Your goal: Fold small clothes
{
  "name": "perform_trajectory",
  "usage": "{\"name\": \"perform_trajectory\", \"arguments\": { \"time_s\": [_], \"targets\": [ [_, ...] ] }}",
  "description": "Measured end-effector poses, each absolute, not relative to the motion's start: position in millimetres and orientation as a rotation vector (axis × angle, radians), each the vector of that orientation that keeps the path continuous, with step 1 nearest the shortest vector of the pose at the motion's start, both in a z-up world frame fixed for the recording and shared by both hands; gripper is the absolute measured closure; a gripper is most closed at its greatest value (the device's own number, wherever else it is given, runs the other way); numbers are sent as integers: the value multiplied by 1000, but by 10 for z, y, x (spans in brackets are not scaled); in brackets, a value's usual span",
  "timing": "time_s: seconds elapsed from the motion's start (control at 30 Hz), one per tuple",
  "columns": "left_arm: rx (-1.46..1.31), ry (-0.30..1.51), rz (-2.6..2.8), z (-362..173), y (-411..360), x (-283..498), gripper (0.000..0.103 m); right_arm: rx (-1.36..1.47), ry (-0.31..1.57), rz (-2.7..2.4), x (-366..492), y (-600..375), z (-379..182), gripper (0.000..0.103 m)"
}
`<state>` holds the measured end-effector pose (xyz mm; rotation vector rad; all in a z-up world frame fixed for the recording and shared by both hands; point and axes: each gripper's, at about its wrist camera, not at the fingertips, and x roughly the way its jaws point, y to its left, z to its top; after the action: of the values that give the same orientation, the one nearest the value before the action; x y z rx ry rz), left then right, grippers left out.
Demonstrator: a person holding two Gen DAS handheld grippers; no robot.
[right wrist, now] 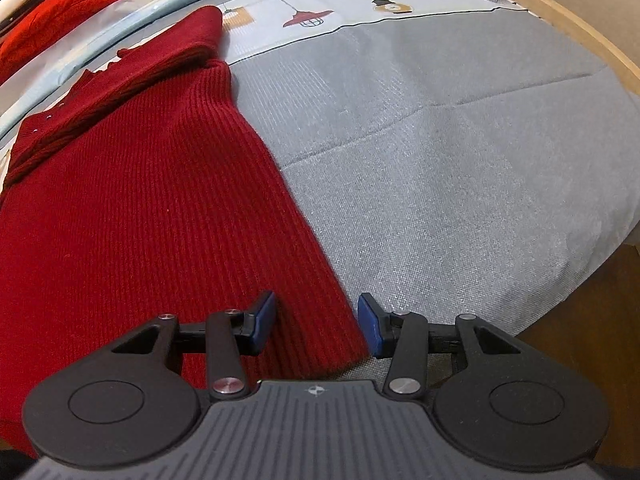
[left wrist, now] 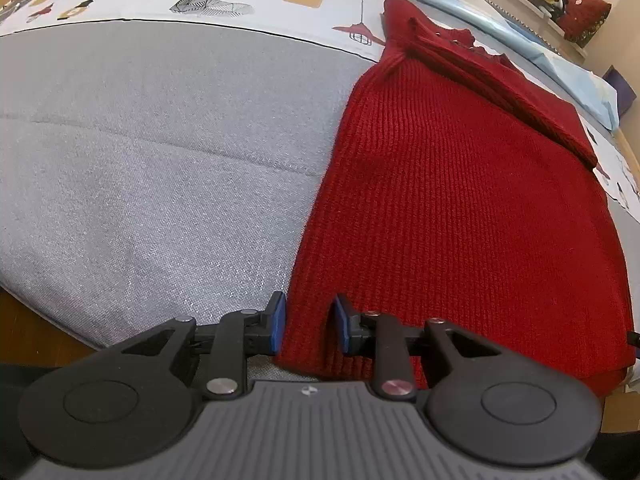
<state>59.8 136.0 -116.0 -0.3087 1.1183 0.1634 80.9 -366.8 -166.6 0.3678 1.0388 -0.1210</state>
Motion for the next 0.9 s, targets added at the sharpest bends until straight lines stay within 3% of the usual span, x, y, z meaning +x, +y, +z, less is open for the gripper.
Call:
{"name": "perform_trajectory", "arguments": {
  "time_s": [0.17, 0.27, 0.3, 0.4, 0.5, 0.63, 0.8, 0.9],
  "targets": [
    [-284, 1111, 166, -1170, 1329, 594, 74, 353, 1033, -104, 803, -3627, -1664, 67],
    [-260, 1109, 160, -1167, 1296, 590, 74, 336, 1029, -72, 790, -3602, -1658, 81],
    [-259, 1110, 159, -1168, 1298, 593, 74, 337, 1025, -67, 789, -3620, -1649, 93],
    [-269, 1112, 155, -1168, 1317, 597, 75, 373, 1003, -65, 767, -3679, -1595, 93],
    [-272, 1108, 146, -1140, 1324, 587, 86, 406, 984, -71, 736, -3729, -1561, 93],
    [-290, 1108, 144, -1108, 1349, 568, 86, 433, 1030, -76, 753, -3738, -1658, 84],
    [-294, 1121, 150, -1179, 1355, 598, 83, 408, 1048, -77, 761, -3675, -1694, 82],
    [-256, 1114, 141, -1165, 1314, 607, 88, 371, 1039, -59, 751, -3616, -1680, 90]
  ]
}}
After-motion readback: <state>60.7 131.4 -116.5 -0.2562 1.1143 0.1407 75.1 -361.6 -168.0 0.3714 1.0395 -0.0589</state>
